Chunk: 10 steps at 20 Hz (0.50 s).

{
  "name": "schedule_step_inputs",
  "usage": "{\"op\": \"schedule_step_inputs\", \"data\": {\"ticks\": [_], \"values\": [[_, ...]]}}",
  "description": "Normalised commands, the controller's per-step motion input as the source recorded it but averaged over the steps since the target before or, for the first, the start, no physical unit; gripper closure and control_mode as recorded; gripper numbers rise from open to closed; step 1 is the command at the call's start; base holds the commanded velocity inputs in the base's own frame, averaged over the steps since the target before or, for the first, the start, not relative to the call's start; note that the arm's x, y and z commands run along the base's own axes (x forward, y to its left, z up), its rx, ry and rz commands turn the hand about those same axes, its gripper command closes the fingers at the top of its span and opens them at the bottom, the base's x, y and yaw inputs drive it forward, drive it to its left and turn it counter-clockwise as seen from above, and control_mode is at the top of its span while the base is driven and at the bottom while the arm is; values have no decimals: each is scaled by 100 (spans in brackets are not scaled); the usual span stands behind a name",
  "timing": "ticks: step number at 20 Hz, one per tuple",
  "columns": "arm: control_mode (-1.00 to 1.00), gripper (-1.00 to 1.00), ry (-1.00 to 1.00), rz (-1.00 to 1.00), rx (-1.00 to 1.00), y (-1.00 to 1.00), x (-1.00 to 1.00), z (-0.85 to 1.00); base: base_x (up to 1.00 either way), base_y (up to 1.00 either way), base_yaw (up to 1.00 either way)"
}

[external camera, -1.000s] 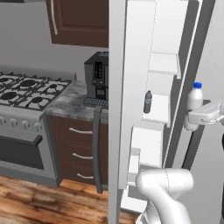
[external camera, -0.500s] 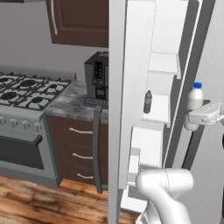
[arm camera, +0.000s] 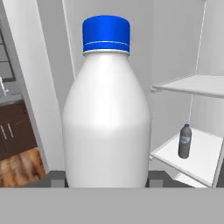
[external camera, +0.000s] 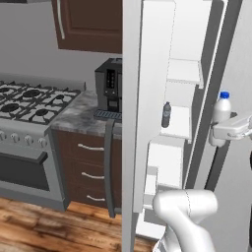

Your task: Take the bottled waters from the counter and place them in the freezer to freeze. Close the freezer door after placing the bottles.

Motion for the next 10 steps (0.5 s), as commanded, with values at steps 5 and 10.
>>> {"op": "schedule_step_inputs", "data": {"ticks": [5,10], "values": [[-100,100,0,-50,-8,21,35,6,0,0,0],[-100,100,-2,-46,-5,10,30,9,0,0,0]]}}
